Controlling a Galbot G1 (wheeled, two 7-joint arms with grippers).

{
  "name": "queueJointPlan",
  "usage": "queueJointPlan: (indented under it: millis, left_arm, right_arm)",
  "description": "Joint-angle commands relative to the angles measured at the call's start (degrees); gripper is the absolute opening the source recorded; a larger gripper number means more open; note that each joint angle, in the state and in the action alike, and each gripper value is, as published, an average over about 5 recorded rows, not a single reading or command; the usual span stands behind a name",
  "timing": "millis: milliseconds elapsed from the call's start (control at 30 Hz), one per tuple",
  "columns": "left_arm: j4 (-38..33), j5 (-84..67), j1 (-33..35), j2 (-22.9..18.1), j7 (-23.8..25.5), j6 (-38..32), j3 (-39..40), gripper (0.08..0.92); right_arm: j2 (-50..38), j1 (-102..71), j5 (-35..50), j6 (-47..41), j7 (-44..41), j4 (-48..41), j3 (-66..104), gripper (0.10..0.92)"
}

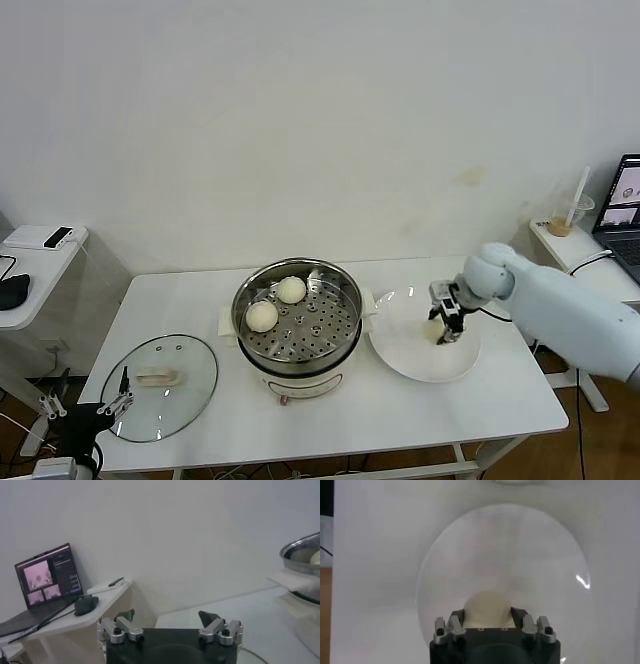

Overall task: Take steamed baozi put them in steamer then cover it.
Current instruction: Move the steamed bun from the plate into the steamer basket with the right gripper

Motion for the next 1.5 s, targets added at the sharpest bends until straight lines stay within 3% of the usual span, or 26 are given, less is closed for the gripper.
queueJointPlan:
  millis: [33, 367, 700, 1133, 1500]
  left_arm:
    - [-0.5, -0.1, 0.1, 0.1, 0.0, 0.0, -0.2, 0.823]
    - [-1.2, -0.7, 0.2, 0.1, 0.0, 0.0, -0.9, 0.823]
    - [-0.8, -1.6, 0.3, 0.2, 0.0, 0.0, -2.1, 0.823]
    - [0.0, -2.3, 0.3, -0.5, 0.0, 0.0, -3.4, 0.823]
    - [0.6, -2.7, 0.3, -0.7, -0.1, -0.2, -4.0, 0.823]
  right_arm:
    - [-0.3, 13.6, 6.1, -0.7, -0.9, 4.9, -5.2, 0.586]
    - [7.2, 27.8, 12.9, -1.7, -1.4, 4.5, -11.3, 0.577]
    - [19.9, 29.6, 16.3, -2.6, -0.1, 1.7, -13.5, 0.577]
    - [35.1, 22.6, 15.5, -0.2, 1.3, -4.3, -17.1, 0.577]
    - [35.1, 20.3, 7.7, 5.2, -0.1, -1.0, -20.7, 0.577]
